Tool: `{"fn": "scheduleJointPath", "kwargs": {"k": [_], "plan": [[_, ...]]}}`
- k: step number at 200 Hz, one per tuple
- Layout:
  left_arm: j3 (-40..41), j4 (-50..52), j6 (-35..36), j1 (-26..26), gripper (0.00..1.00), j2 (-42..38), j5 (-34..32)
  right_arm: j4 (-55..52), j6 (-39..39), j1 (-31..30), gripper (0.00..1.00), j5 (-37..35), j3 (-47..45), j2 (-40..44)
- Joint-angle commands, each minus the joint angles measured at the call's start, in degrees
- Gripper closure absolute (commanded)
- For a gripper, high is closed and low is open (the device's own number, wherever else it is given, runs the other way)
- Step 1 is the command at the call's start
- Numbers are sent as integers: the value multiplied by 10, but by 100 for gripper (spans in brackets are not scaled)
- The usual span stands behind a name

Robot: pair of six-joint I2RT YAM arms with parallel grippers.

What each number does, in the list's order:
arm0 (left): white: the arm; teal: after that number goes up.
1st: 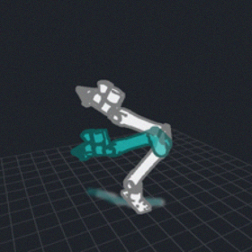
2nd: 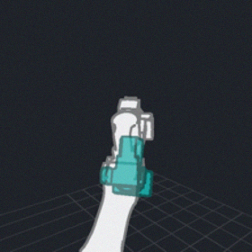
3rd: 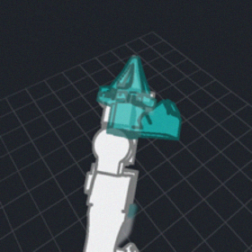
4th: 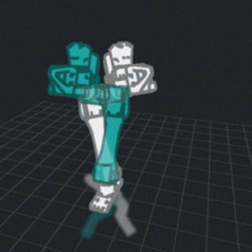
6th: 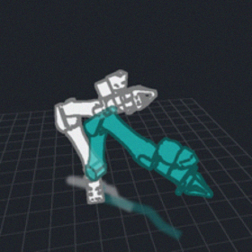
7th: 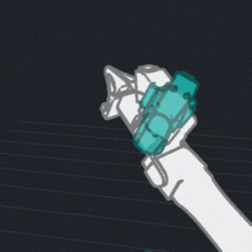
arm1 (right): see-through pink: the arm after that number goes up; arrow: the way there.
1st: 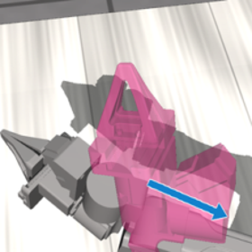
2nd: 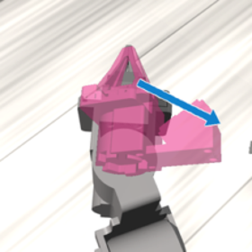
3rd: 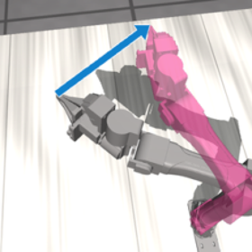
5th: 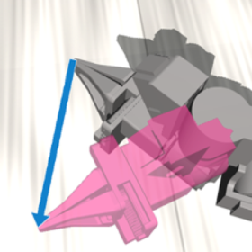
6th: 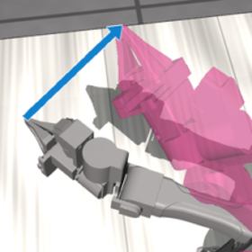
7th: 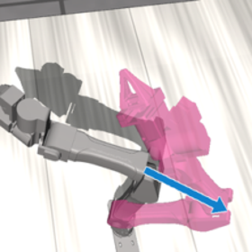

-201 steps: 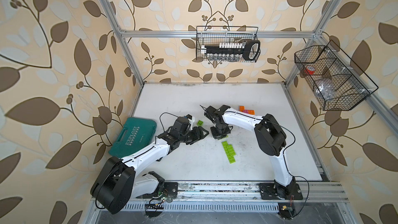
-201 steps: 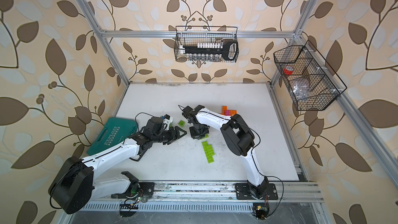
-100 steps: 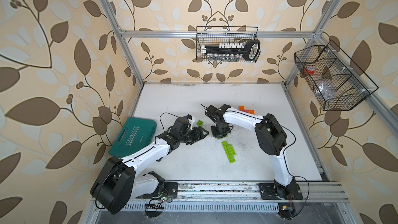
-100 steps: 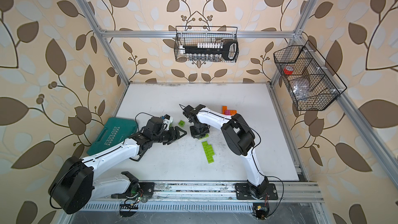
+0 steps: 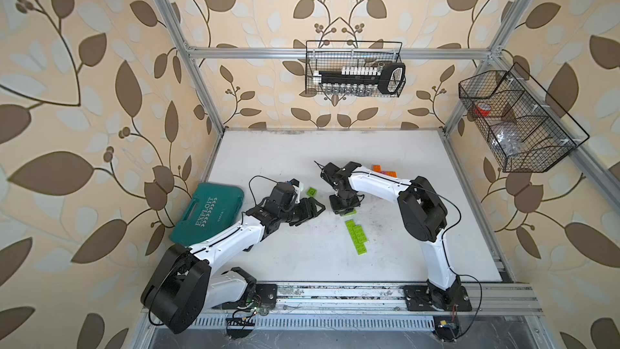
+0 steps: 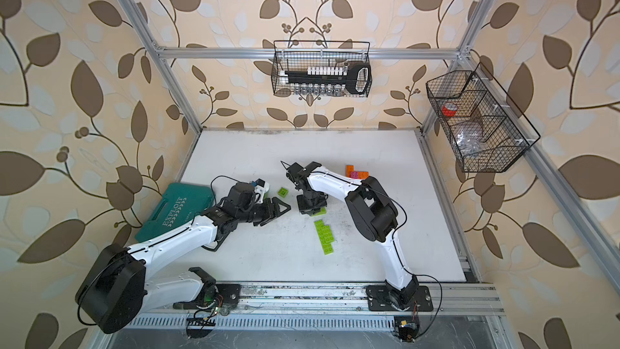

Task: Assemble a small pinwheel with lego
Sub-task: Pick up the lego brick from the center of the board.

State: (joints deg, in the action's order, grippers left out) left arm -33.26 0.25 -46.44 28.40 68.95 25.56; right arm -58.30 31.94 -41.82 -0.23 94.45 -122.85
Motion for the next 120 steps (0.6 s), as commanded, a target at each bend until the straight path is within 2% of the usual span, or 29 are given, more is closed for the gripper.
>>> {"fn": "scheduleJointPath", "kwargs": {"k": [1,64,81,108,120], "plan": [[-10,0,15,-5,31,-4,4,1,3,3,91,-4,-7,-9],[-20,29,39,-3,31,5,-12,7,-11,3,94,8,-14,7],[-36,77,63,12,30,3,-54,13,-25,3,94,15,-20,24],[-68,147,91,67,30,12,-147,14,-54,11,94,30,-38,54],[-77,155,93,91,30,24,-168,17,-65,21,94,40,-52,69]]}}
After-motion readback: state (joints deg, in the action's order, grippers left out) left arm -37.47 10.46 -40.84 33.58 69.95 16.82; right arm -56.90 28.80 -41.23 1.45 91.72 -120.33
